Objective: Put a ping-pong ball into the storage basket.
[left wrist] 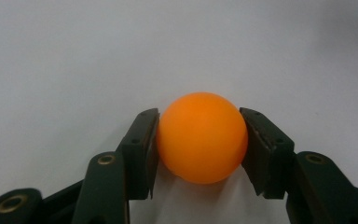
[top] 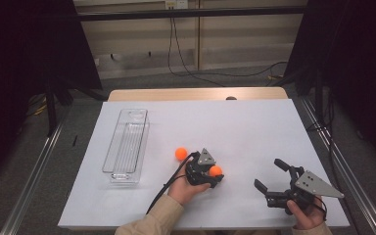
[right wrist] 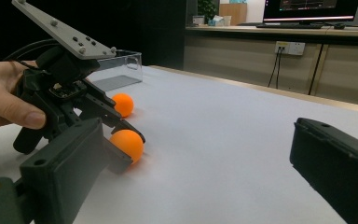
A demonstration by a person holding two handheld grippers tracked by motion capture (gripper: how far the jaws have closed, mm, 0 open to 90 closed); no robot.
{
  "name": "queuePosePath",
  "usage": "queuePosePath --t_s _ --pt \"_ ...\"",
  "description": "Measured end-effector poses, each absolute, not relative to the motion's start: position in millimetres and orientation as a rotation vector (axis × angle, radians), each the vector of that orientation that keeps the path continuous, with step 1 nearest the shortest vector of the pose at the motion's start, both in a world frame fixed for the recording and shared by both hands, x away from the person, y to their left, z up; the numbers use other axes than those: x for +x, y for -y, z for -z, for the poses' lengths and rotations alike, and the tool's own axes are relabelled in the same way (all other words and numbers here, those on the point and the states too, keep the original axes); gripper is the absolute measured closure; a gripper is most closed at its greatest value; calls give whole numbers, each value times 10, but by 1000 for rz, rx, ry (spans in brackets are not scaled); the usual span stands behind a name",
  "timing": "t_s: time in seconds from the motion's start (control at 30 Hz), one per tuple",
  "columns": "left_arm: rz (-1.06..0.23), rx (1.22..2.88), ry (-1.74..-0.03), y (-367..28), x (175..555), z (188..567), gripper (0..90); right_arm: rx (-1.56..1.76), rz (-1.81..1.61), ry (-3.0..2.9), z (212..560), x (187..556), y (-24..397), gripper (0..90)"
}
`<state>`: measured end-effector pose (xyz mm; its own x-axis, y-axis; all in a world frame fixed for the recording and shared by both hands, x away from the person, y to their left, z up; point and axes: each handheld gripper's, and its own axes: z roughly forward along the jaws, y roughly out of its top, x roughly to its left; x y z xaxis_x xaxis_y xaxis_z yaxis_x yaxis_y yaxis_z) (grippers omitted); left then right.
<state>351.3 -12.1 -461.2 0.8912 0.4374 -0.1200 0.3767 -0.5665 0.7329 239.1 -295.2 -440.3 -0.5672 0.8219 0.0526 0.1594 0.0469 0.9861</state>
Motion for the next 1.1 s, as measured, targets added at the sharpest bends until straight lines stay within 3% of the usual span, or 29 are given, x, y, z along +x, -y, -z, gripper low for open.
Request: queuePosePath --t_s 1.1 --pt "-34 2201 -609 82 3502 4556 507 981 -1560 -1781 4397 2386 2953 27"
